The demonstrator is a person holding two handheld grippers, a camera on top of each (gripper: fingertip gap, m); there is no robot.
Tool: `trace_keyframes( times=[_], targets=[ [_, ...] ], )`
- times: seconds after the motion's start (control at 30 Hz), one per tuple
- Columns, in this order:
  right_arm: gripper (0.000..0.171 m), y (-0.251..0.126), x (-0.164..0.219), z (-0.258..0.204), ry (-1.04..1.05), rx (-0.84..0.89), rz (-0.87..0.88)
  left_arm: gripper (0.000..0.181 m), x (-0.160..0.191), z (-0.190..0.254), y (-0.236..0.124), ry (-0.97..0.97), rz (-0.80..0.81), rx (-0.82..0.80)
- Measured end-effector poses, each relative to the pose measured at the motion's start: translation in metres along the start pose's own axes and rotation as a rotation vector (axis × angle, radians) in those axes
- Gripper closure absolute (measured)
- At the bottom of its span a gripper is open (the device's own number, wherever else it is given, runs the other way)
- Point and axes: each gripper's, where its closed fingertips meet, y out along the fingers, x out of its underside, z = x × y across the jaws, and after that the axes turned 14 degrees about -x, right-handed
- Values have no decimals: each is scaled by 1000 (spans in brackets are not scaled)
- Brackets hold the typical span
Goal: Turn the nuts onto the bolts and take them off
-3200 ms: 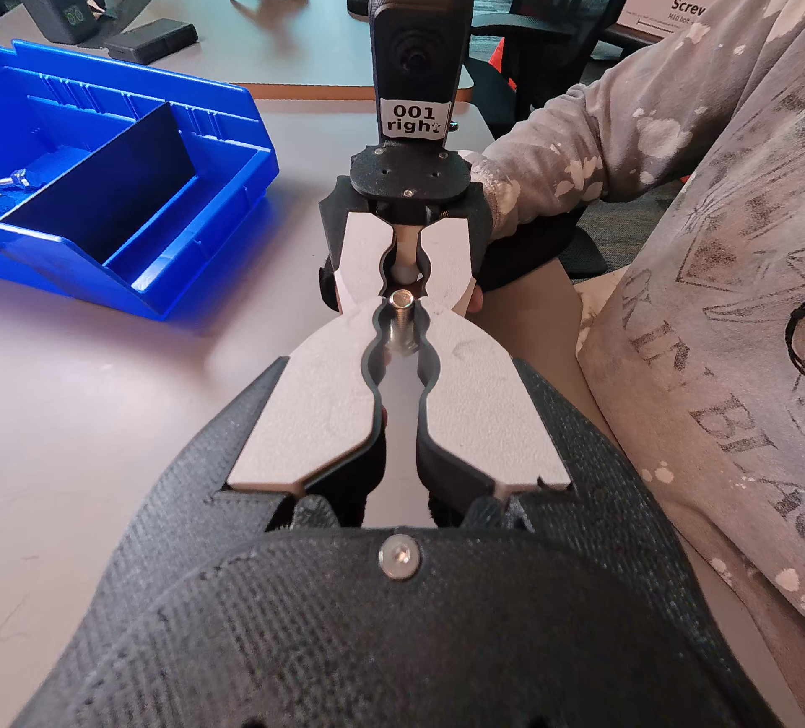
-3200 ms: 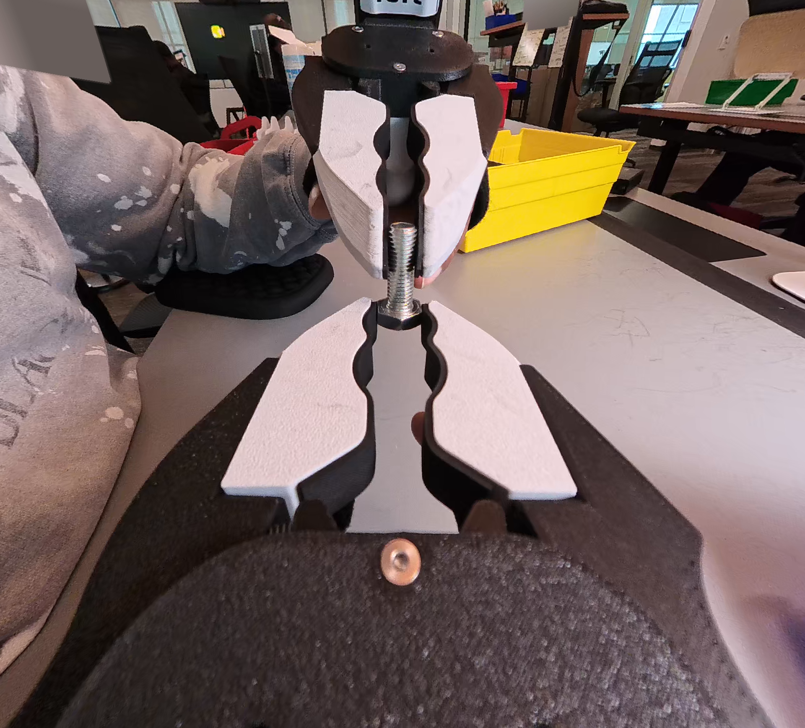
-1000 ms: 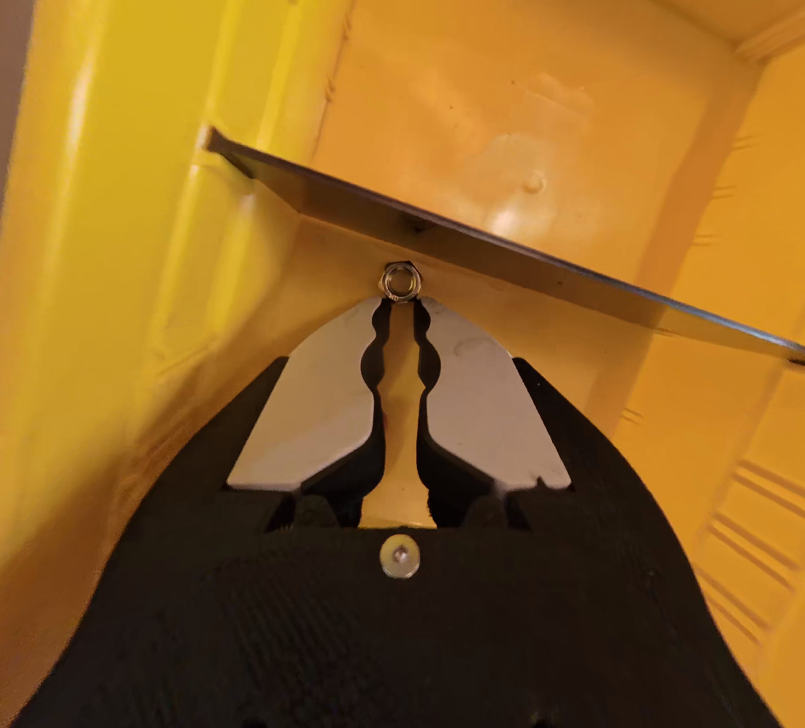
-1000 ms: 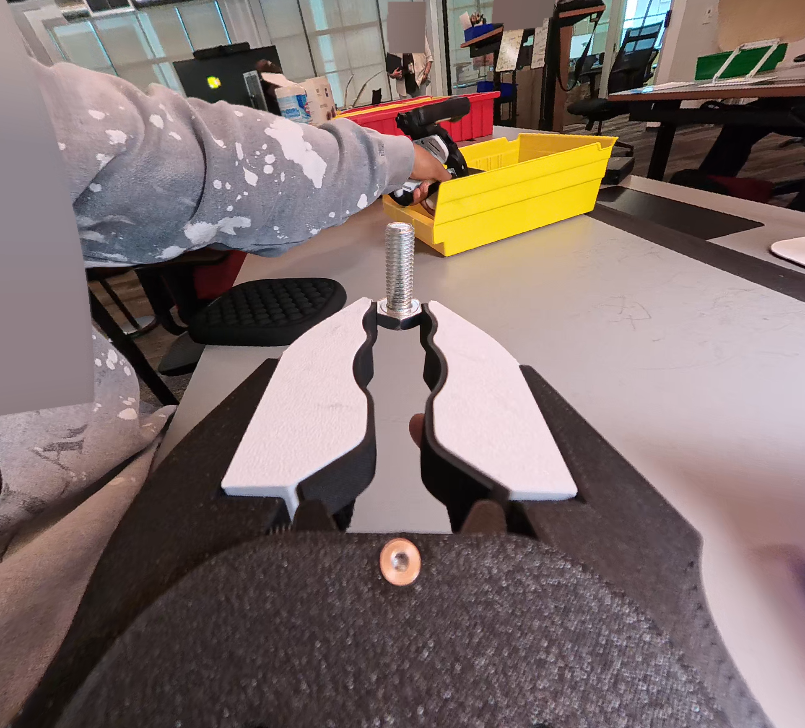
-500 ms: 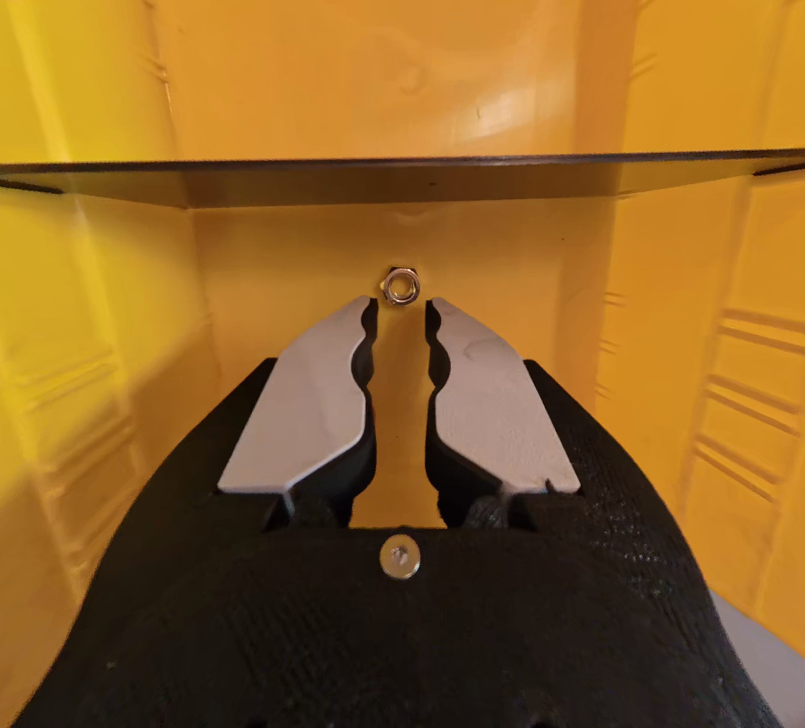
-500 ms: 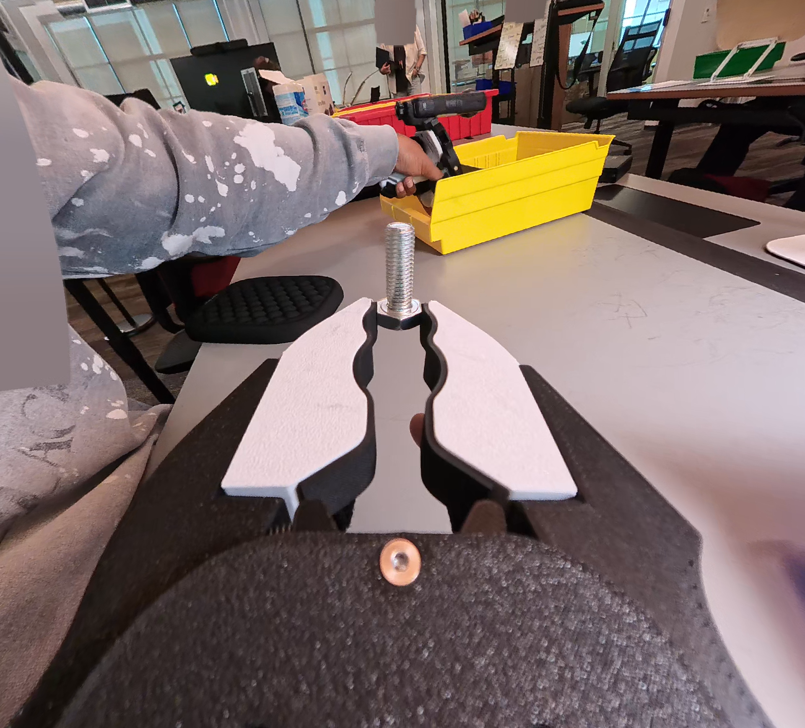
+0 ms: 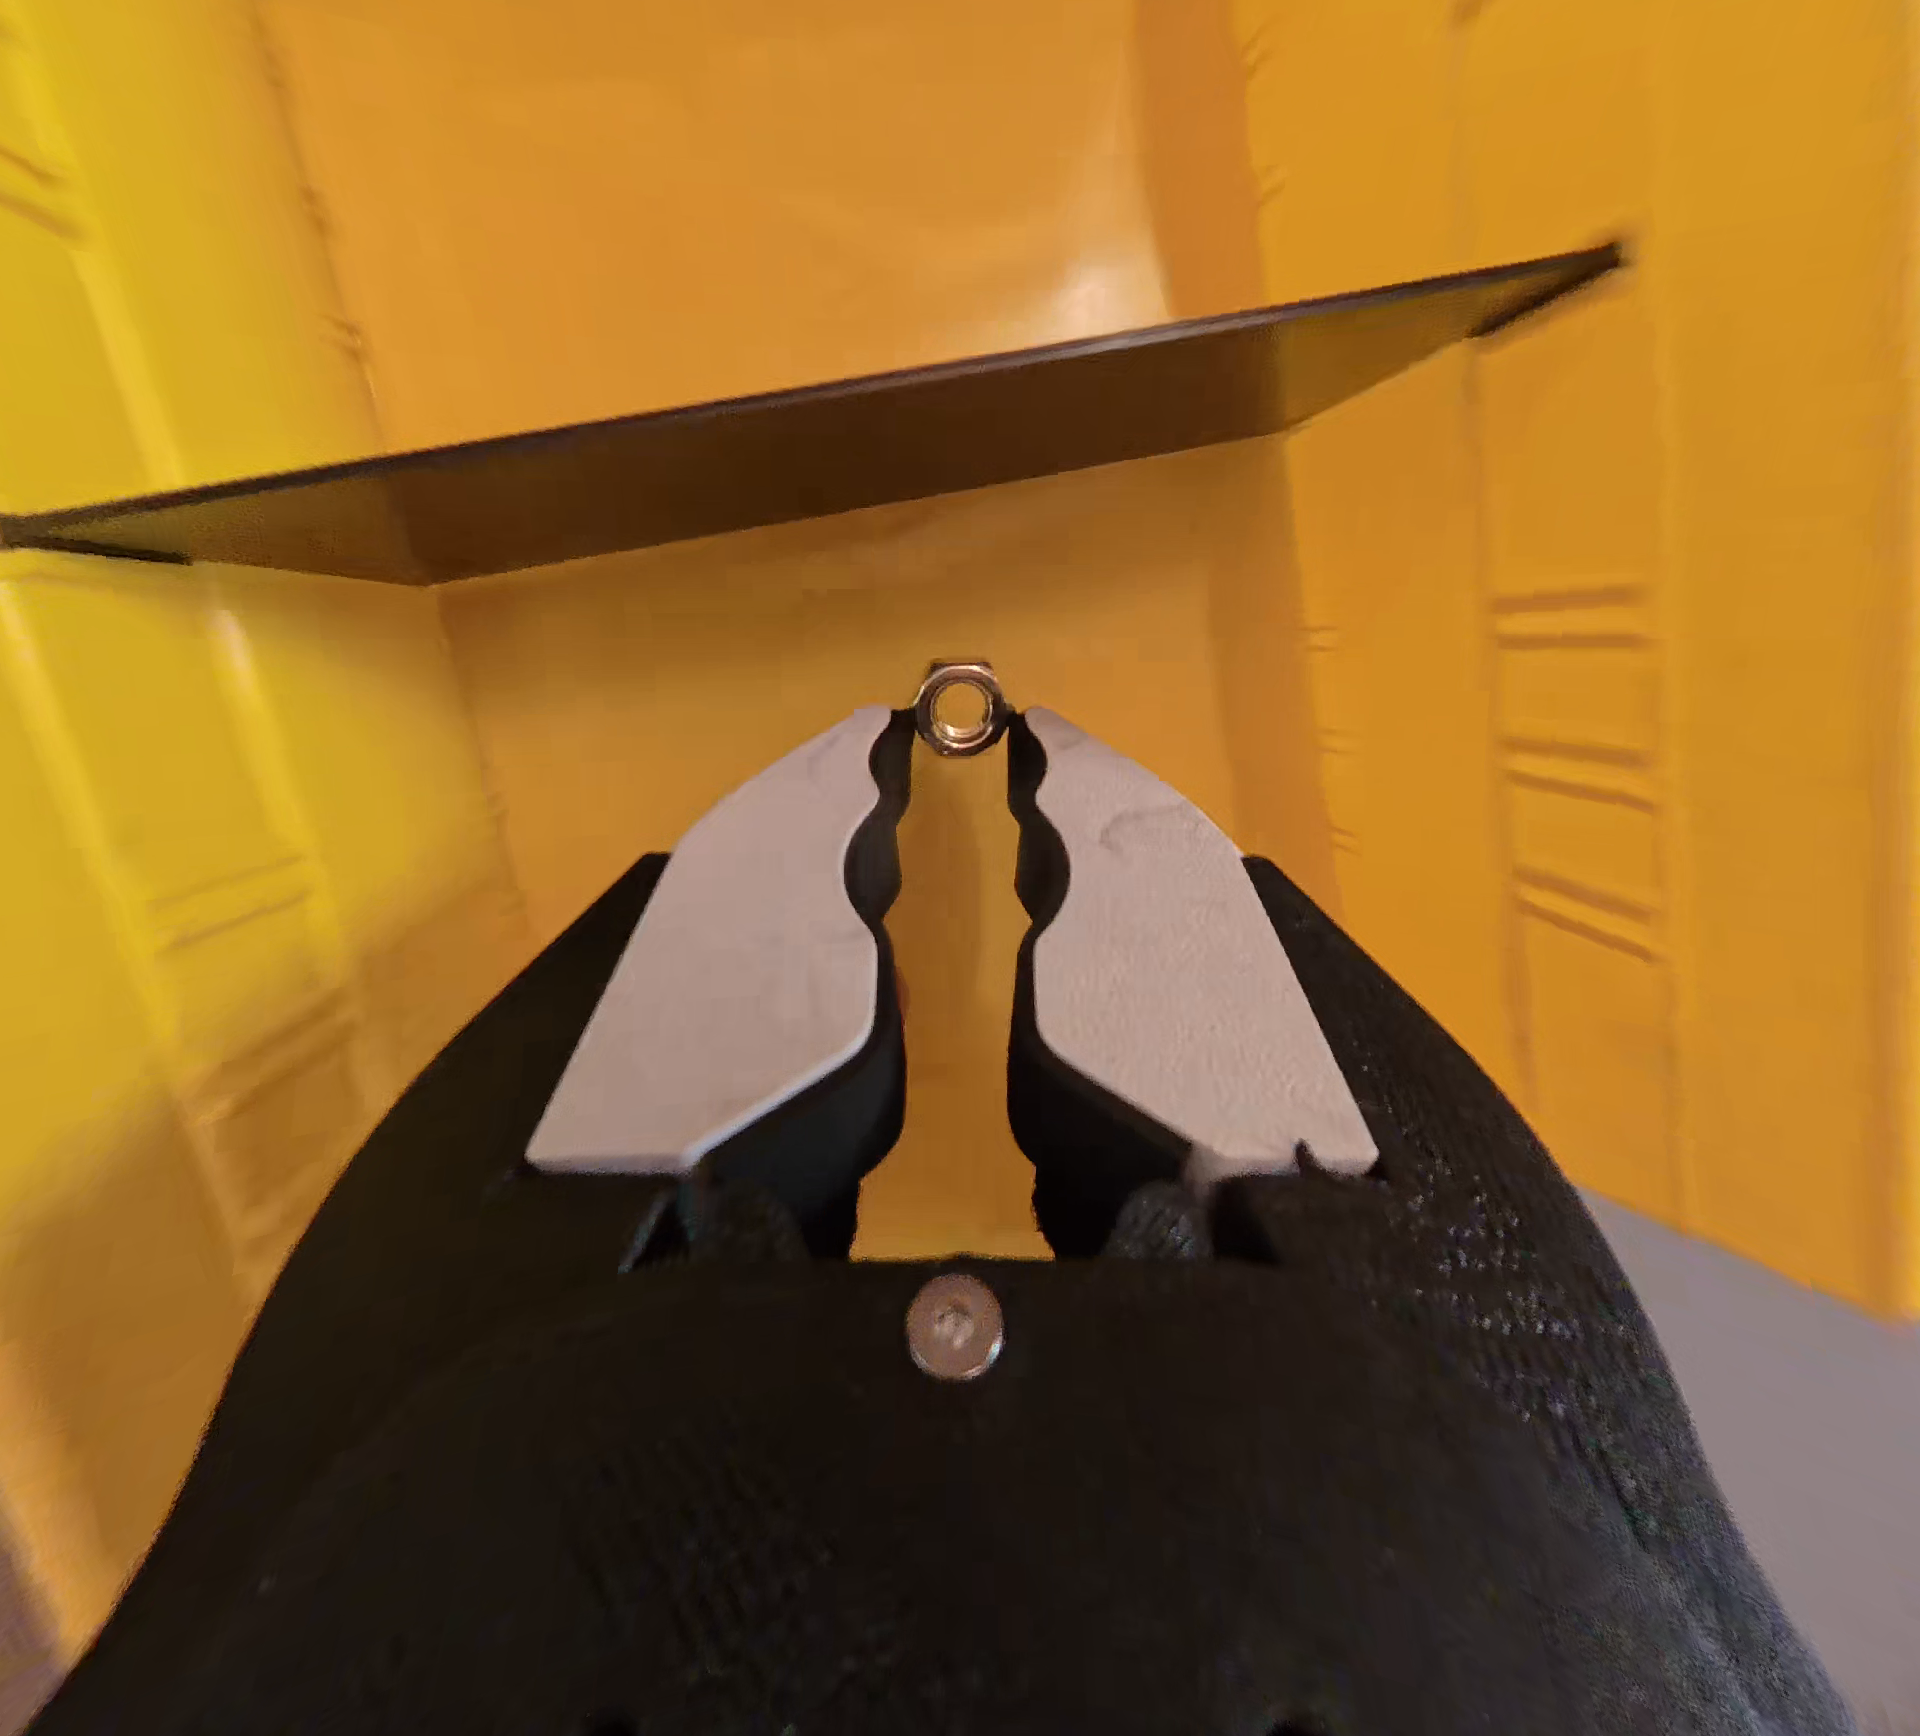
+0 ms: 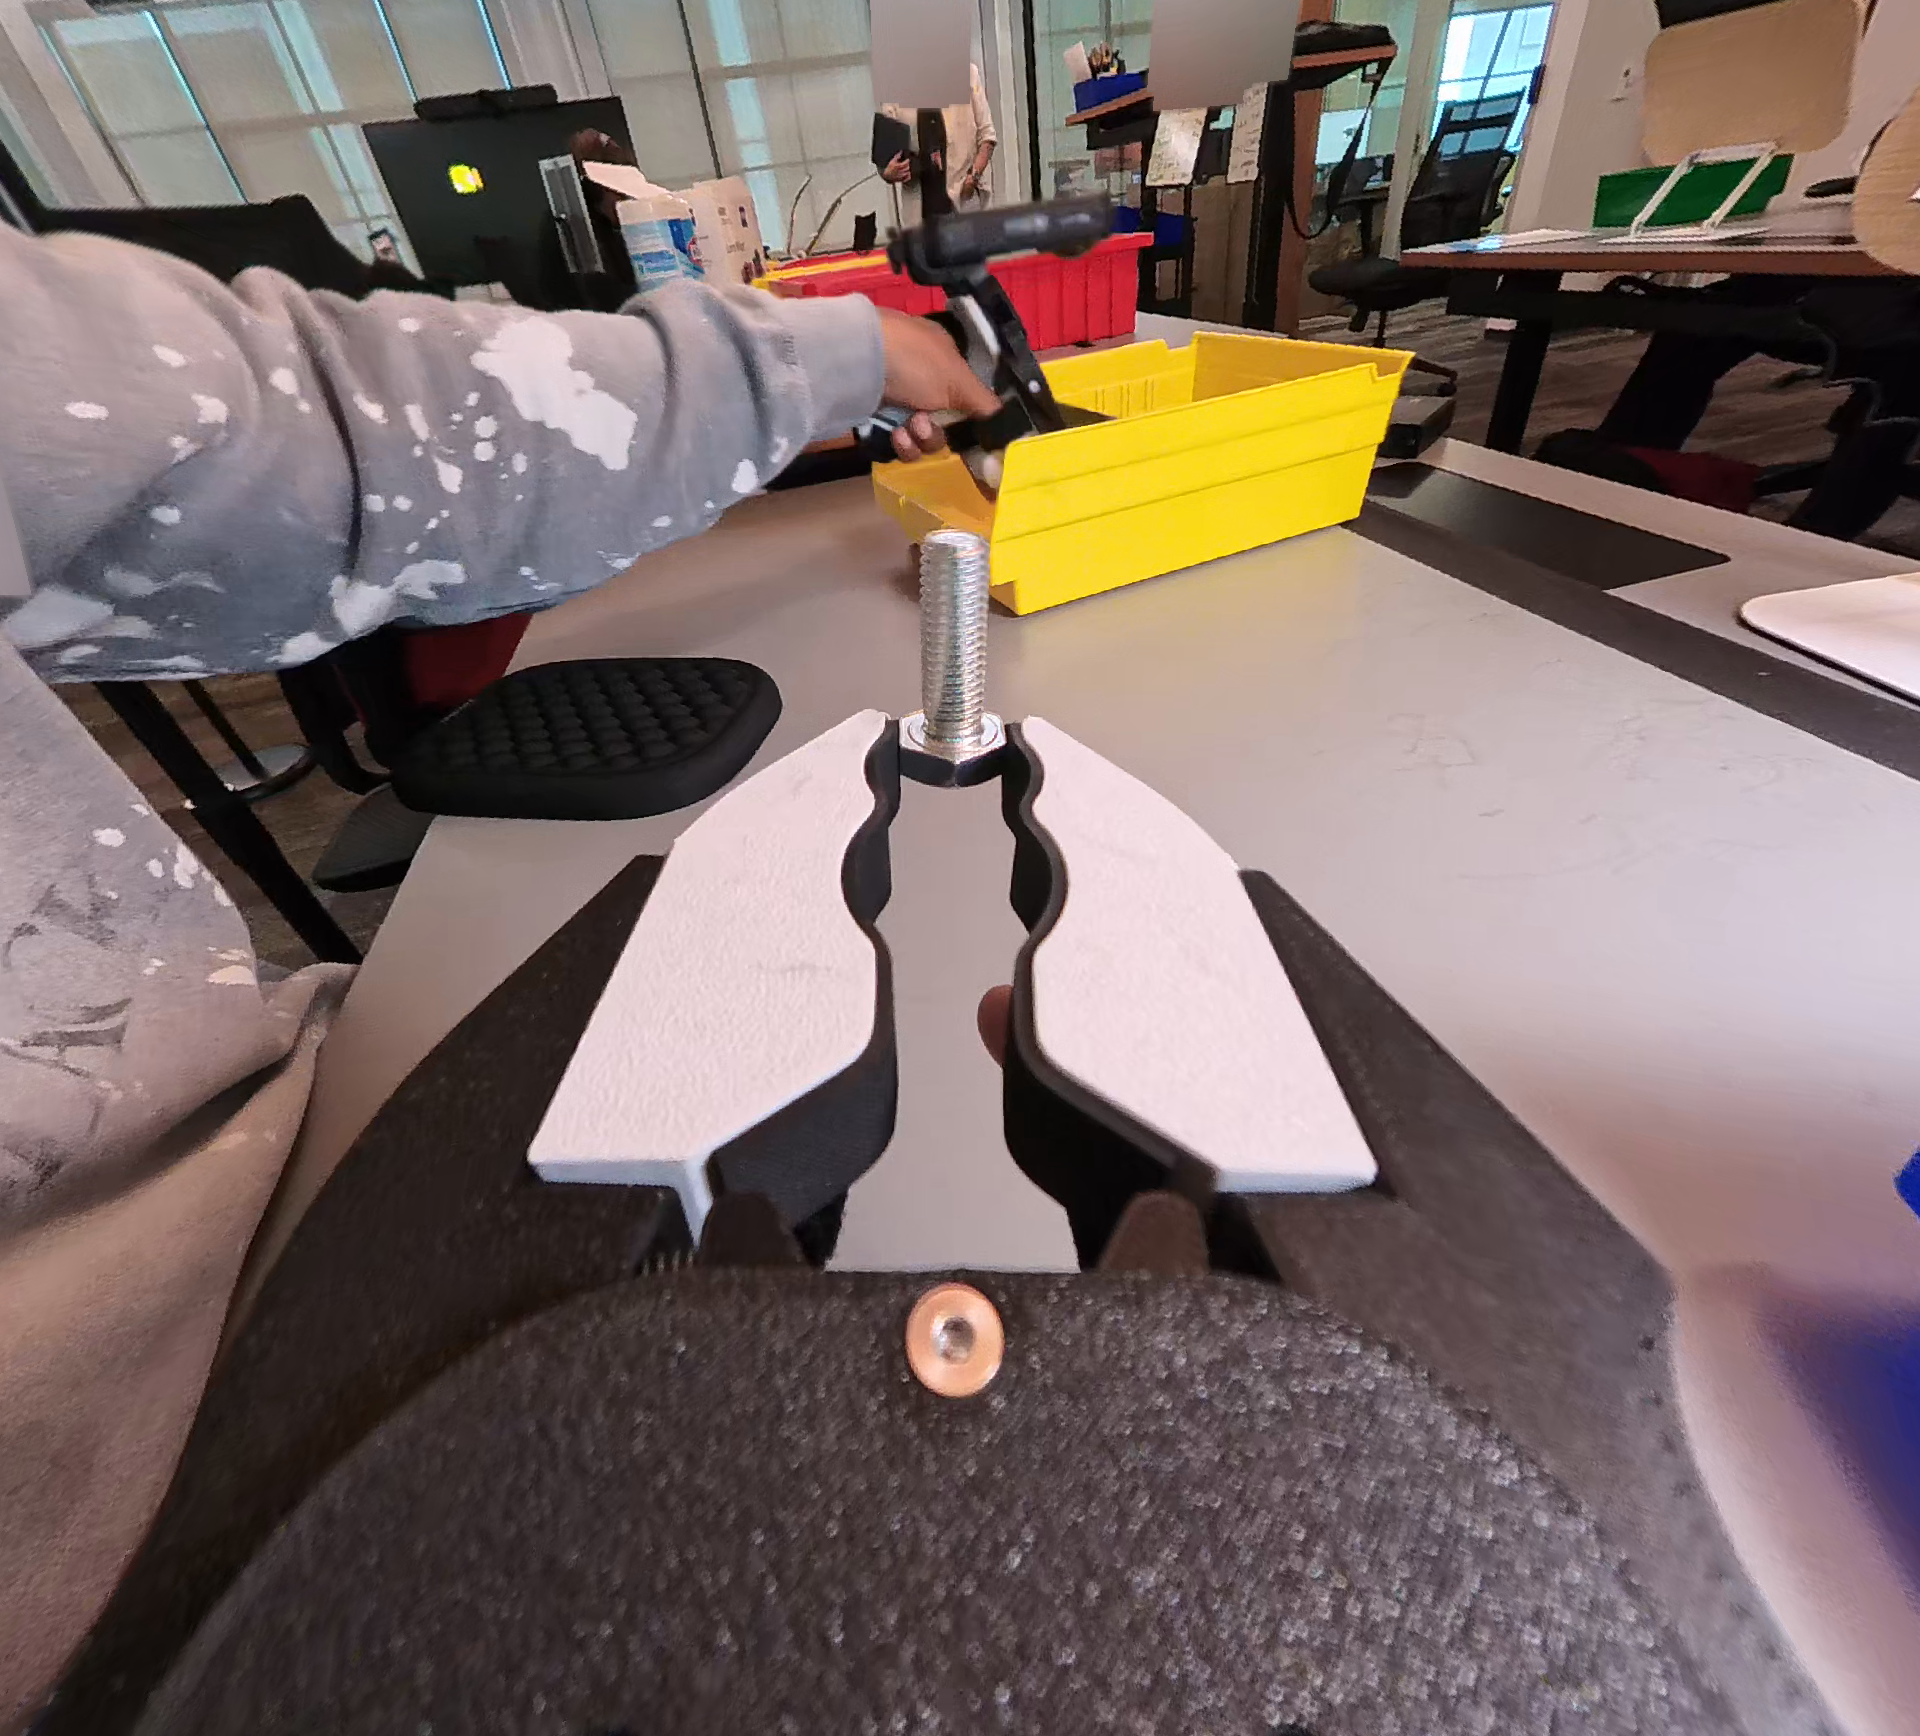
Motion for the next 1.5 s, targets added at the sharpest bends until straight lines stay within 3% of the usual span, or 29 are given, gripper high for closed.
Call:
trace_keyframes(
  times=[0.03,0.17,0.3,0.53,0.73,1.03,1.5],
  targets=[
    [153,-1,0,1,-2,4,0,163,-4,0,-11,13,48,-8],
    [153,-1,1,3,-30,13,-4,163,-23,15,-73,84,284,20],
    [153,-1,0,6,-73,42,13,163,-28,76,-140,242,488,180],
    [153,16,-15,27,-112,139,65,163,11,226,-195,677,526,554],
    [153,33,-49,53,-199,223,72,163,19,307,-235,890,585,764],
    [153,41,-2,55,-137,208,45,163,57,335,-224,1084,513,793],
    [153,53,22,51,-177,204,-95,163,87,335,-205,1221,380,736]
  ],
)
